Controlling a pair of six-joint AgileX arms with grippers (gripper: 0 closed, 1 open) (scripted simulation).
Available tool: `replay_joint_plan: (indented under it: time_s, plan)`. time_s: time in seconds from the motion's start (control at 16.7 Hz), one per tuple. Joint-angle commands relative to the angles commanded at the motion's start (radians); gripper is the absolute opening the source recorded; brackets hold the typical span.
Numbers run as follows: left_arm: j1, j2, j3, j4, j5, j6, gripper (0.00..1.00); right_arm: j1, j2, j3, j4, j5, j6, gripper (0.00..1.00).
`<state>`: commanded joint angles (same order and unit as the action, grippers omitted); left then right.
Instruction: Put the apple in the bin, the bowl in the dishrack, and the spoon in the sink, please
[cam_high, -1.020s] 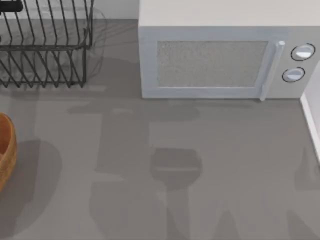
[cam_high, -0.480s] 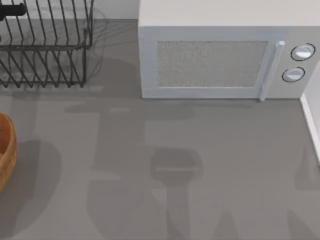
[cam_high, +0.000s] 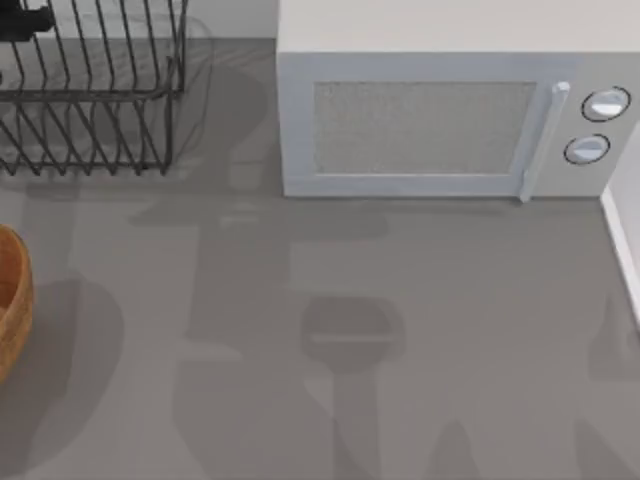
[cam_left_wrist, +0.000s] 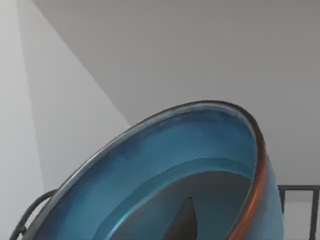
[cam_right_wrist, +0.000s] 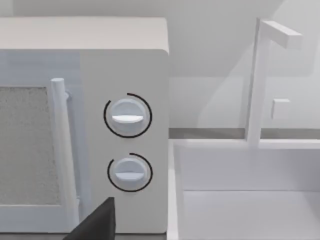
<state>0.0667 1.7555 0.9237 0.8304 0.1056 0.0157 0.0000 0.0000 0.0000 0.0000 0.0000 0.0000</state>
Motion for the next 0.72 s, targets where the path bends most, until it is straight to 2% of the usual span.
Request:
replay_joint_plan:
  time_s: [0.12, 0.18, 0.72]
  plan:
    - [0.0, 0.0, 0.0, 0.0, 0.0, 0.0, 0.98, 0.0, 0.0, 0.0, 0.0, 0.0, 0.0, 1.0]
    - [0.0, 0.0, 0.0, 0.0, 0.0, 0.0, 1.0, 0.0, 0.0, 0.0, 0.0, 0.0, 0.0, 1.0]
    - [0.002, -0.001, 0.0, 0.0, 0.0, 0.0, 1.0, 0.0, 0.0, 0.0, 0.0, 0.0, 0.0, 1.0]
